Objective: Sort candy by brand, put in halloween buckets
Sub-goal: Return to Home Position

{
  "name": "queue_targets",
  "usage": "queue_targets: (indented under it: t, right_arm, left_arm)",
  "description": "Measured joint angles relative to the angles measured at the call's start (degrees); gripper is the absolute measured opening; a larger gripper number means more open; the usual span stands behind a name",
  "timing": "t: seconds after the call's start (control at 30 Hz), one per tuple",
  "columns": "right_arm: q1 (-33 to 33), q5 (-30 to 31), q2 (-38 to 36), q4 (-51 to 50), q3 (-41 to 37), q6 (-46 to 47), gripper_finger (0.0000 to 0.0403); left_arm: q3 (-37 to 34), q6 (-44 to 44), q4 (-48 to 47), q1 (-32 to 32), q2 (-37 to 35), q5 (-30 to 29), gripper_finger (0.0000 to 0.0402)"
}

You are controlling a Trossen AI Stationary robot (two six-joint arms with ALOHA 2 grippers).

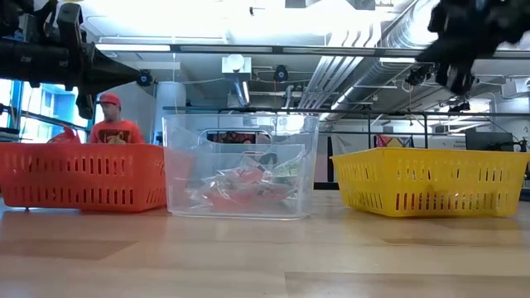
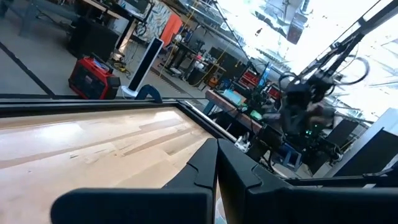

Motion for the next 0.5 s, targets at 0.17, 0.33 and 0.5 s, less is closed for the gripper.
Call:
queue_targets:
  t: [0.17,0.33,0.5]
  right_arm:
    - [-3.94,-4.46,-7.03,10.02,-10.36,-5.26,0.0]
    - [-4.46,-4.92,-13.51,18.02,-16.85,-9.92,0.0]
    - [-4.46,-3.66,-18.65,22.71,-22.62,-11.98,0.0]
  left_arm:
    - [0.0,-0.01,0.01,0.0,0.02,0.04,0.0001]
    - [0.0,-0.02,0.01,0.0,0.04,0.04,0.0001]
    - [0.0,-0.02,0.01,0.0,0.04,0.04,0.0001]
